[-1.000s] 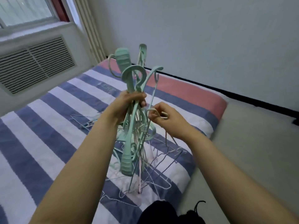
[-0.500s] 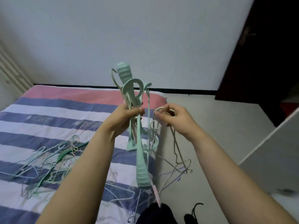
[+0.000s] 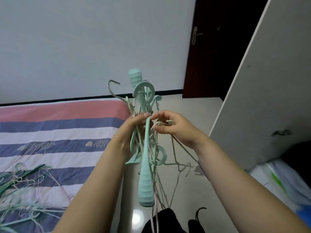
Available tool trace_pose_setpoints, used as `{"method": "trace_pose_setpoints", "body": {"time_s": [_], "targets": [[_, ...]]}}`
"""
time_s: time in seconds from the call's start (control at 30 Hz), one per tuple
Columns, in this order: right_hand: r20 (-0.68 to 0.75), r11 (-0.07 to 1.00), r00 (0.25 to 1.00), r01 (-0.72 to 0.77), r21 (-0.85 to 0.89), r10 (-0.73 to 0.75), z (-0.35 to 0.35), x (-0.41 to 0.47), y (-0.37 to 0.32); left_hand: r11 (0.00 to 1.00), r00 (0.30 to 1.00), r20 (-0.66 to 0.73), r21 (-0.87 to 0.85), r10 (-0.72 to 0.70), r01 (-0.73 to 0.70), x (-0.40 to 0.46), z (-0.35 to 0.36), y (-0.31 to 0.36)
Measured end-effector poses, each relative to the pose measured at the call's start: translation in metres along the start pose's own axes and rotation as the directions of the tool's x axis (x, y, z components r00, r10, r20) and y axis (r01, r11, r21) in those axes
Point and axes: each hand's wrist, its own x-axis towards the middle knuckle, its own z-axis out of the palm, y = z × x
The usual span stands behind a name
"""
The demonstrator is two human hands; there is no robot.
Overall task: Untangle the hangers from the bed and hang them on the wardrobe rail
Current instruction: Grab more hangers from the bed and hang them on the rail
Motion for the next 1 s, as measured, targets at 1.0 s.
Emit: {"method": "trace_pose_setpoints", "body": {"time_s": [1.0], "targets": [[-0.925, 0.997, 0.373, 0.029, -0.07, -0.076, -0.215, -0.149, 0.039, 0.912, 0.566, 0.732, 0.399, -0.38, 0.097, 0.136, 0.281, -0.133]]}}
